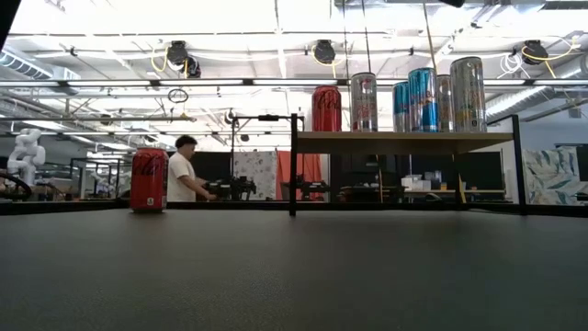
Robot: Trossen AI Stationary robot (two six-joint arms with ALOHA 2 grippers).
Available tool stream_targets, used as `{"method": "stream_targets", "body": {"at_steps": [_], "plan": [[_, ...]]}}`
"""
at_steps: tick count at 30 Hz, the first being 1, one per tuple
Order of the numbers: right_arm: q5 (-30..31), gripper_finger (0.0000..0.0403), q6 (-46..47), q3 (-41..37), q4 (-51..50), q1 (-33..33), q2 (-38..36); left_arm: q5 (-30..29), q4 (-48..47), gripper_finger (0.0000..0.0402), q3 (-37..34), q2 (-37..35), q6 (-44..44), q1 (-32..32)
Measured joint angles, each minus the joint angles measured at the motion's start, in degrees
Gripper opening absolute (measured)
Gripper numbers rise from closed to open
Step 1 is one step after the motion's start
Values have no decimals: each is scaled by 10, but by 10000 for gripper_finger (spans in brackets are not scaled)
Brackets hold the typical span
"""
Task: Place canned beverage on shelf
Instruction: Put the white-pink soda can on the shelf aligned with the other white-pink soda can
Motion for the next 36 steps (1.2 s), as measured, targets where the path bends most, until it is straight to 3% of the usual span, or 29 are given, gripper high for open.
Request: {"method": "stream_targets", "body": {"at_steps": [11,15,19,22,28,36], "plan": [[5,0,17,0,-11,23,-35,9,-21,233,0,3,22,-1],[52,0,24,0,-23,28,-41,35,-21,251,0,5,13,-1],[60,0,33,0,-56,34,-41,35,-18,262,0,5,-70,-2],[60,0,31,0,-78,48,-44,32,-13,263,0,5,-81,-5],[61,0,17,-1,-53,72,-80,-20,-12,263,0,5,-47,-41],[74,0,25,-27,5,76,-171,-67,-12,263,0,-5,-89,-78]]}}
